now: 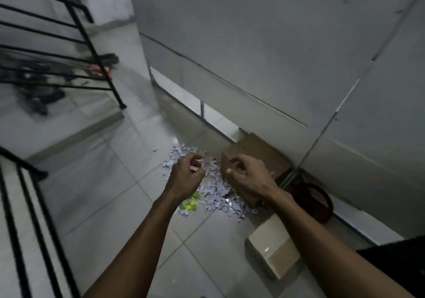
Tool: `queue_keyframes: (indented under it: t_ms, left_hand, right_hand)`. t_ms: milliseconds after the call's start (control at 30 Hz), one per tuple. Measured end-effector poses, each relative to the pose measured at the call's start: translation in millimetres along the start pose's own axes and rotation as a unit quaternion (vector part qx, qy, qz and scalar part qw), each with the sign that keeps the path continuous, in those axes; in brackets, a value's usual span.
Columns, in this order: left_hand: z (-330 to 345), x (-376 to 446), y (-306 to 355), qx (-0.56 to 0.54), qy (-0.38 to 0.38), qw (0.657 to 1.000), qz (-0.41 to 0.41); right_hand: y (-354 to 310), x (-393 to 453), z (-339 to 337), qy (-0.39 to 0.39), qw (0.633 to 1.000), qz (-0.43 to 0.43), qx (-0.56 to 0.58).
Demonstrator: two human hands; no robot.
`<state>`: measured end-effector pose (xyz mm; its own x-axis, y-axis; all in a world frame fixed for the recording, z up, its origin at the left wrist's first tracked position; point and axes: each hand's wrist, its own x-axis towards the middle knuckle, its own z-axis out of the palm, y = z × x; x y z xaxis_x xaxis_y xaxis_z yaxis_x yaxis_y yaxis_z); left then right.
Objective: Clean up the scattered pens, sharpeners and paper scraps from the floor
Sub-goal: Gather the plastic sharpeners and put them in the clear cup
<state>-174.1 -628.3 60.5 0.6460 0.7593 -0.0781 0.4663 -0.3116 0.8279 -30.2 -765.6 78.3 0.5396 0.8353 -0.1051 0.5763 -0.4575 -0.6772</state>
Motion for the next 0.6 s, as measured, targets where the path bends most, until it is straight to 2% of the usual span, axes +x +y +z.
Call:
queue_keyframes:
  t_ms: [200,400,600]
  left_hand:
    - [-85.6,9.2,-61.5,0.003,0.042,0.998,-0.040]
    - [-128.7,35.9,-96.5,-0.009,0.065,0.996,-0.064]
    - [-166.1,108.9,-123.2,-0.007,0.074,0.995,-0.068]
  right_hand:
    - [-69.0,45.2,72.3,-0.053,0.998,-0.026,0.030]
    - [-101.4,96.2,114.1,-0.085,0.996,-0.031,0.018]
    - [-126.4,184.6,147.2,-0.092,0.995,-0.025,0.035]
